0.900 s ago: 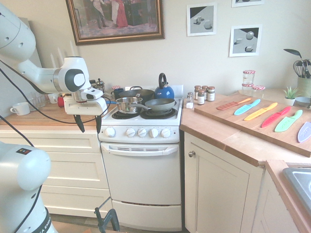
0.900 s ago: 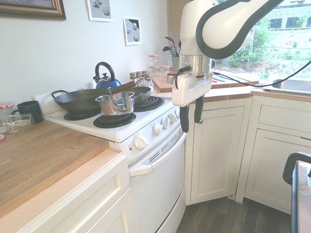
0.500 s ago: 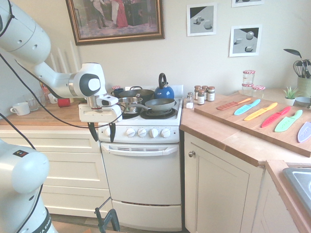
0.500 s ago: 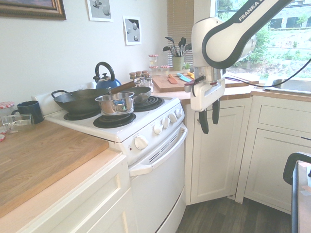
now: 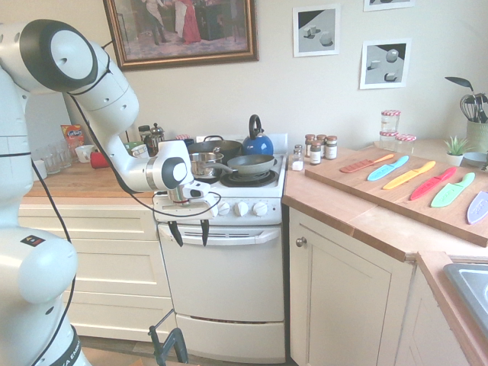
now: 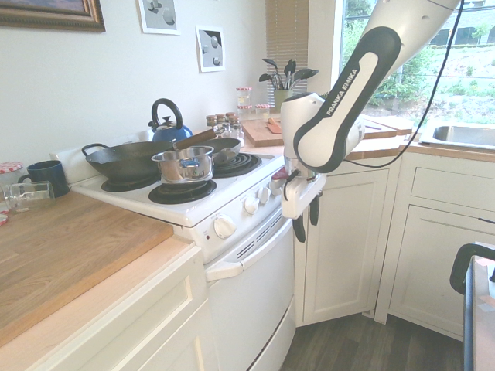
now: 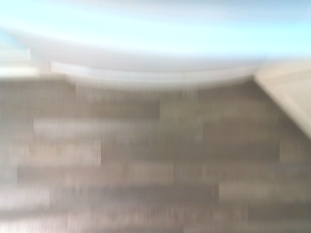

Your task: Open the oven

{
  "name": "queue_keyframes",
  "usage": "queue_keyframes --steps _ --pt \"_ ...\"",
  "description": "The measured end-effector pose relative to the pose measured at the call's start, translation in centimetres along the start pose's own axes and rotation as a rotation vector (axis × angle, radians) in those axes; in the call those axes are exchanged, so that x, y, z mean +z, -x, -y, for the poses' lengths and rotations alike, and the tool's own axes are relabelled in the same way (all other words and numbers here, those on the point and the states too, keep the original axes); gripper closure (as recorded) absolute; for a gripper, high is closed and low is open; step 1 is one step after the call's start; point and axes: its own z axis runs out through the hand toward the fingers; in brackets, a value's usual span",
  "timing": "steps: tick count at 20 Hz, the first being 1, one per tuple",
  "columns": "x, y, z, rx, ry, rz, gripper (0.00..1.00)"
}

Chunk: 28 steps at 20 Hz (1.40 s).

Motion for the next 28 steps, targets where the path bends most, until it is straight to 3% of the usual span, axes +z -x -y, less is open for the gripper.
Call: queue_keyframes --steps 5,14,28 --pt "0.6 -2.5 3.4 0.025 -0.060 -0.012 0.00" --pt "1.9 -4.9 7.3 0.031 -0.087 -0.028 0.00" --pt "6.5 -5.6 6.2 0.056 -0.173 0.007 0.00"
